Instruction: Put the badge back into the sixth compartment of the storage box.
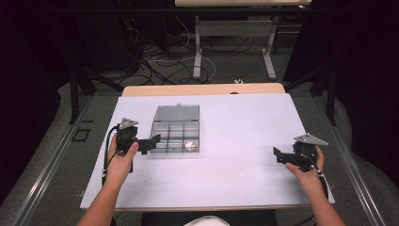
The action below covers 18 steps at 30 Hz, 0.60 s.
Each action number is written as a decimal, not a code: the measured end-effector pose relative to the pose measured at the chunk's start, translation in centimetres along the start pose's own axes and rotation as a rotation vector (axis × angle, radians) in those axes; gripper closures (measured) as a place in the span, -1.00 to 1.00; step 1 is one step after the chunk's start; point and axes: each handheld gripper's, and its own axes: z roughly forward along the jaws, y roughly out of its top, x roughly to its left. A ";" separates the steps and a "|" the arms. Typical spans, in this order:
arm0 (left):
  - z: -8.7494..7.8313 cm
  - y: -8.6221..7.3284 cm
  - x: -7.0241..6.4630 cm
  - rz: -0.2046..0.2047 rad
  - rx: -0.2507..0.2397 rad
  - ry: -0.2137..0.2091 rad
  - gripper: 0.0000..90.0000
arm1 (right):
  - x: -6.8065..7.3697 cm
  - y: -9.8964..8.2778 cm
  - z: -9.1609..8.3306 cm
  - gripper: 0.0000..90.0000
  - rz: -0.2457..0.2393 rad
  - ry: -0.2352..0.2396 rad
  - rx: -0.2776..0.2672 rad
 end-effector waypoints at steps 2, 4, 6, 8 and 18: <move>-0.4 -0.4 0.7 -0.011 0.000 0.014 -0.99 | 0.0 0.0 0.0 -1.00 0.001 0.001 -0.001; -0.8 -0.7 1.3 -0.026 -0.004 0.028 -0.99 | 0.0 0.0 0.0 -1.00 0.002 0.001 -0.001; -1.1 -1.1 1.9 -0.040 -0.015 0.043 -0.99 | 0.0 0.0 -0.1 -1.00 0.000 -0.003 0.002; -1.4 -1.5 2.5 -0.053 -0.021 0.051 -0.99 | 0.0 0.0 -0.1 -1.00 0.003 0.001 -0.001; -2.1 -3.9 4.9 -0.117 -0.029 0.061 -0.99 | 0.1 0.0 -0.1 -1.00 -0.002 -0.001 0.006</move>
